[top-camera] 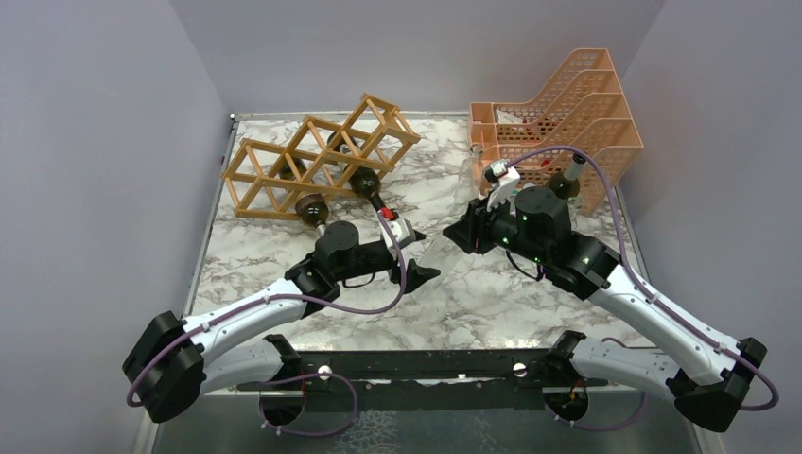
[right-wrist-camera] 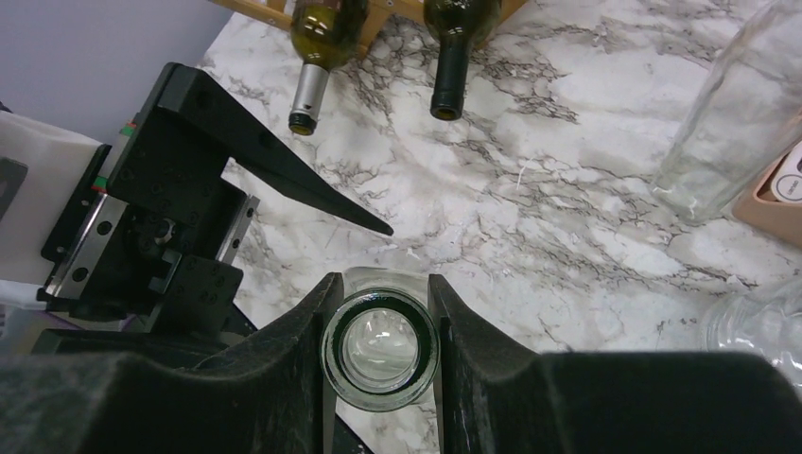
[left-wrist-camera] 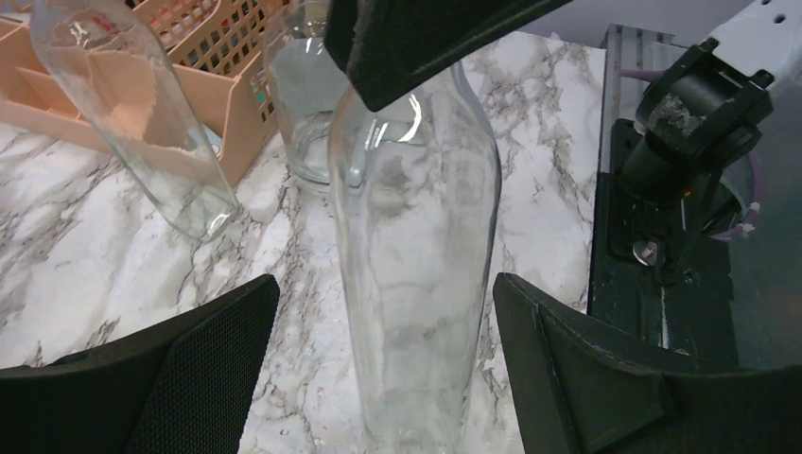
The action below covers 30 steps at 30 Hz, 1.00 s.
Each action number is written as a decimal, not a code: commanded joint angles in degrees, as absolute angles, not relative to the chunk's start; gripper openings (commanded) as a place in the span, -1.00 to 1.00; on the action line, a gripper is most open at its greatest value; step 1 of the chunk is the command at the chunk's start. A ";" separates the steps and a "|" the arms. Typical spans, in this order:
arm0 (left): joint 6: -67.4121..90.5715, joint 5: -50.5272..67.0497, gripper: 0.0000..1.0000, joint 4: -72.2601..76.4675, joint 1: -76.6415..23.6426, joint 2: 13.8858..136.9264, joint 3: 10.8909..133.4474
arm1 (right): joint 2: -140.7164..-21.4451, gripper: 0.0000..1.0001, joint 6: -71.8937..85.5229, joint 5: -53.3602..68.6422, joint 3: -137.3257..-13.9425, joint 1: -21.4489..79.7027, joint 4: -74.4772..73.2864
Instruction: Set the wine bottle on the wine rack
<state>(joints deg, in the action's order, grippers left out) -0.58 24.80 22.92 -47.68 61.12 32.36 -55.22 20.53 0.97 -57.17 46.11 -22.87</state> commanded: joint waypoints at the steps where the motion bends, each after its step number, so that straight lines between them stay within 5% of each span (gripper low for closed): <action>1: -2.35 30.76 0.79 27.17 -48.21 61.69 32.27 | -53.82 -0.95 20.86 3.14 -61.01 46.14 -16.50; 10: -4.04 31.32 0.77 30.31 -48.61 65.24 31.33 | -52.46 -0.96 19.73 5.43 -60.75 46.14 -14.59; 18: -6.95 26.21 0.49 30.50 -48.81 65.73 31.63 | -52.00 -0.95 20.84 7.23 -59.85 46.09 -14.99; 21: -8.59 24.69 0.20 30.59 -48.86 66.36 31.82 | -51.77 -0.95 20.92 7.72 -59.82 46.14 -15.47; 24: -10.10 21.85 -0.46 30.67 -48.87 67.24 32.74 | -51.74 -0.88 20.62 8.08 -60.62 46.14 -16.96; 25: -10.89 20.99 -0.90 30.67 -48.87 67.38 33.16 | -51.73 -0.77 20.53 8.00 -61.09 46.12 -17.95; 26: -11.68 20.00 -1.00 30.67 -48.88 67.41 33.62 | -51.76 -0.56 20.47 7.62 -61.61 46.12 -19.29; 28: -14.26 18.62 -1.00 30.67 -48.87 67.13 34.52 | -51.74 -0.05 20.22 6.51 -63.07 46.12 -23.05; 30: -18.48 17.68 -1.00 30.67 -48.87 66.32 35.31 | -51.73 0.23 18.94 5.21 -64.84 46.14 -27.53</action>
